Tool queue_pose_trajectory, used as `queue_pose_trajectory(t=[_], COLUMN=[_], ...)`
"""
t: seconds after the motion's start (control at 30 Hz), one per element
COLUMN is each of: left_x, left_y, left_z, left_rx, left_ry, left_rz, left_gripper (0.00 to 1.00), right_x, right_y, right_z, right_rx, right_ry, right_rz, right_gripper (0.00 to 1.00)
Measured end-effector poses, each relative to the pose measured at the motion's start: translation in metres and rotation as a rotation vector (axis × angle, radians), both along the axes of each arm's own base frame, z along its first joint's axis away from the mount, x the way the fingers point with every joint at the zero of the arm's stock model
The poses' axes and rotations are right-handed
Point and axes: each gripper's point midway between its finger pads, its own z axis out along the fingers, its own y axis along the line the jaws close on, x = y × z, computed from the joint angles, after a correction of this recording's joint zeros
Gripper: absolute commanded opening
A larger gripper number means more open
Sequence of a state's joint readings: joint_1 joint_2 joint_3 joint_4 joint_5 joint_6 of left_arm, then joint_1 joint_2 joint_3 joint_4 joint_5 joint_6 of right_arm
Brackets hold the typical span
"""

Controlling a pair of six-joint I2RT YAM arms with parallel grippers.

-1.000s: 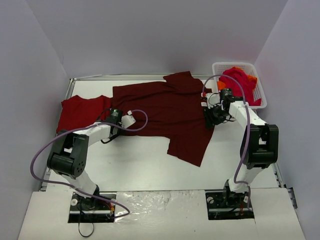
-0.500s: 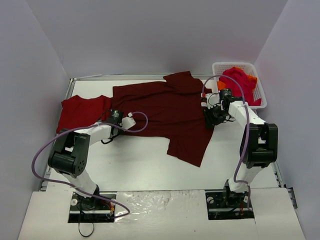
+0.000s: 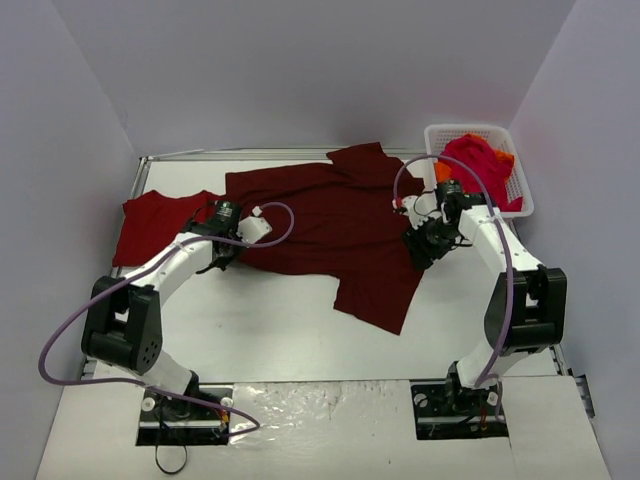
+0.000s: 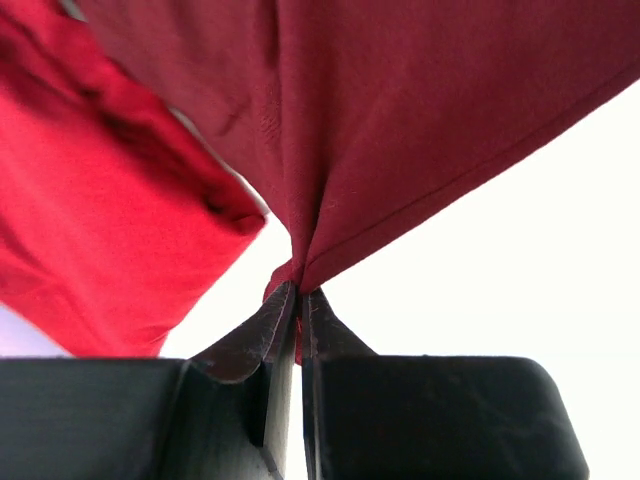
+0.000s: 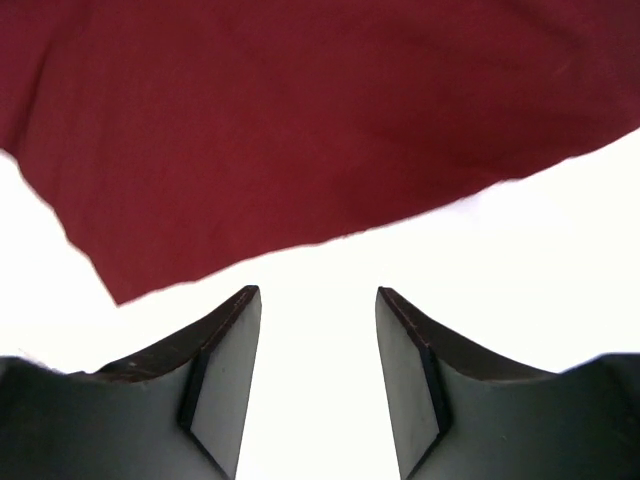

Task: Fold and stack the t-shirts
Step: Grap the side of the flattened tshirt closest away from the robot with both arms

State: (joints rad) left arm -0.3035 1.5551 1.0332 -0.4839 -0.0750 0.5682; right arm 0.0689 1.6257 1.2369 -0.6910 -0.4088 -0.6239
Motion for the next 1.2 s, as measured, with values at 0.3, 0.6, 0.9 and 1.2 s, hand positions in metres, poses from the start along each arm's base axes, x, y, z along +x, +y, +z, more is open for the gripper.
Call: queue_pose_trajectory(t=[0.3, 0.6, 0.9, 1.2], left_x=[-0.009, -0.015, -0.027, -0.034], left_y=[-0.008, -0.012, -0.016, -0.022], left_z=[0.009, 0.0, -0.022, -0.039], left_rx=[-0.018, -0.035, -0.126, -0.18], left_ry=[0.014, 0.044, 0.163, 0.247], left_rz=[0.019, 0.058, 0.086, 0.086], left_gripper=[0.02, 0.02, 0.02, 0.02], right_x=[-0.056, -0.097, -0.15, -0.161], right_y=[0.023, 0.044, 0.049, 0.061], right_z=[0.002, 0.008, -0.023, -0.048], right_rx=[-0.085, -0.158, -0.258, -0.346], right_ry=[0.13, 0.17, 0.259, 0.235], right_rz=[0.244, 0.483, 0.689, 0.779], right_gripper=[0.5, 0.48, 0.47, 0.47])
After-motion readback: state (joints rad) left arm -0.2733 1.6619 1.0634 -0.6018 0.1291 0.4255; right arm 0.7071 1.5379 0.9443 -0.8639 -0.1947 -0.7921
